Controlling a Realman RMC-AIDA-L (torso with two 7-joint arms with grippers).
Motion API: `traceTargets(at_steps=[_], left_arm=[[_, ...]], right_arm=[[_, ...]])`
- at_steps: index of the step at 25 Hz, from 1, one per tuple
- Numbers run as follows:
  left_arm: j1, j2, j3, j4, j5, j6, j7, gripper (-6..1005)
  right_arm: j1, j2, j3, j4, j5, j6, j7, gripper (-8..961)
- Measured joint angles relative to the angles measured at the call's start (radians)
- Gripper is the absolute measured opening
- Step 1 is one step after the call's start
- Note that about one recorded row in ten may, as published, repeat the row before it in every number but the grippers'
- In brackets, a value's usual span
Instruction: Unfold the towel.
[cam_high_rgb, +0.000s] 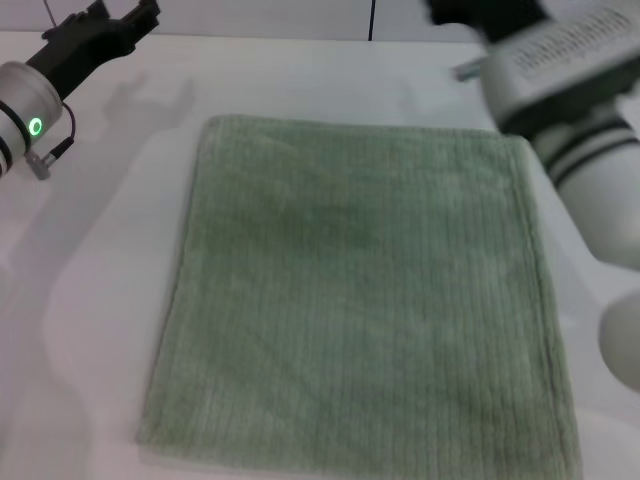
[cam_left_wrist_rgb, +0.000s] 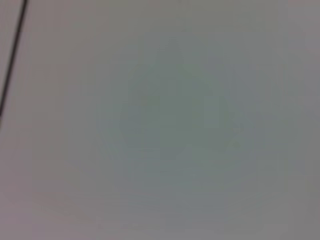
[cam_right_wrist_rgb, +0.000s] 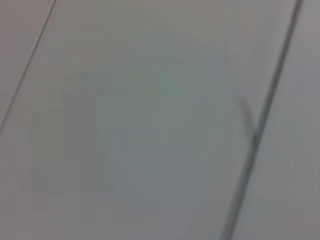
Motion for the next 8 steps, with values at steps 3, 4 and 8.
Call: traceTargets(at_steps=[3, 4, 8], left_arm=[[-0.002, -0.006, -0.013, -0.115, -0.235, -0.021, 0.267, 770], [-0.002, -0.006, -0.013, -0.115, -0.235, -0.021, 0.267, 770], [-0.011, -0.011, -0.078, -0.247, -0.488, 0.008, 0.608, 770]], right_arm=[[-0.037, 0.0, -0.028, 0.067, 0.04, 0.16, 0.025, 553], [-0.047, 0.0, -0.03, 0.087, 0.067, 0.2, 0.029, 577], [-0.07, -0.001, -0.019, 0.186, 0.176, 0.313, 0.031, 672]])
